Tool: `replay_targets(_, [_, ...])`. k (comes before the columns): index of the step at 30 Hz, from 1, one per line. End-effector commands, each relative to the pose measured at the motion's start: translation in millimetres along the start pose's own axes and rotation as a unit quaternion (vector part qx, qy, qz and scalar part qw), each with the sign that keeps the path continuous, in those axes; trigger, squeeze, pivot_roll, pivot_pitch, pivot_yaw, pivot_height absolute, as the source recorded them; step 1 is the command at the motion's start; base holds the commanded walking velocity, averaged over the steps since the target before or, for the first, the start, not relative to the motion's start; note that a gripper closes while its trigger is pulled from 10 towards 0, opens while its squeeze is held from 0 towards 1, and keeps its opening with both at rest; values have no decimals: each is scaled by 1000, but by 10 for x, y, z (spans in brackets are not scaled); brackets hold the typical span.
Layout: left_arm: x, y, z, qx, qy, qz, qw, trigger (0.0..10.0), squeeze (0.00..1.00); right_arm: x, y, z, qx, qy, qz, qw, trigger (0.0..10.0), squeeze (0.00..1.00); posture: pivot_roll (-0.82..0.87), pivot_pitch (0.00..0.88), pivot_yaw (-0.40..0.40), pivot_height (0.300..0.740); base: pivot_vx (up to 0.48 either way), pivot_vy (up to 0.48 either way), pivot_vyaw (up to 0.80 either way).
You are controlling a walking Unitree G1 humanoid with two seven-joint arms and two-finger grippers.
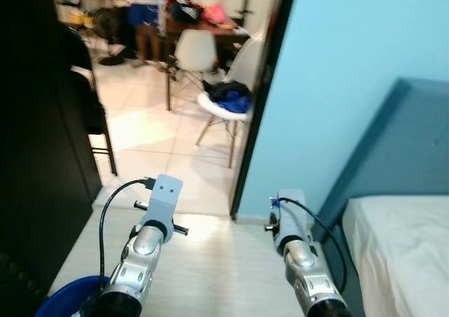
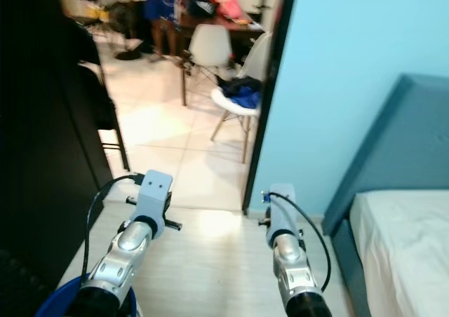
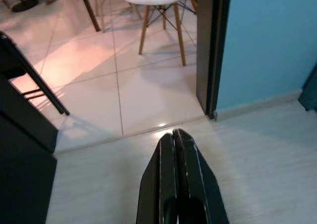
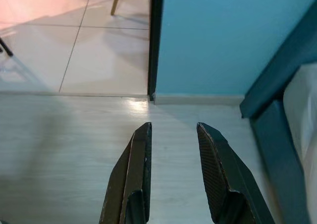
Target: Clean up the room
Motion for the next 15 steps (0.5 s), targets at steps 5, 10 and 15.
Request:
replay_targets(5, [-24,-44,-13,-3,6,4,1000,10000,0,53,-100,-30,-7,0,-11,1000,10000,0,5,0,-78,740,0,0,-800])
replay_targets(10, [-28,-41,-12,-1,6,4,1000,10000,0,49,-154,-35,-18,4,6,1000,10000,0,1,0,-79,740,0,0,-800])
replay_targets(15, [-28,-31,-10,1,6,4,1000,10000,0,28,-185,-28,-24,7,18,1000,10000,0,2,0,-80,740,0,0,-798])
Point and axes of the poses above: a point about 5 cm out from each wrist's last joint towards the gripper, its own z axis pointing back from the gripper into the wrist, its own x axis along the axis of the wrist's last joint, y = z × x, the point moved 6 cm from there along -z, pointing out of the wrist towards the gripper, and after that the axes turned 15 degrees about z, right-handed, at the moved point
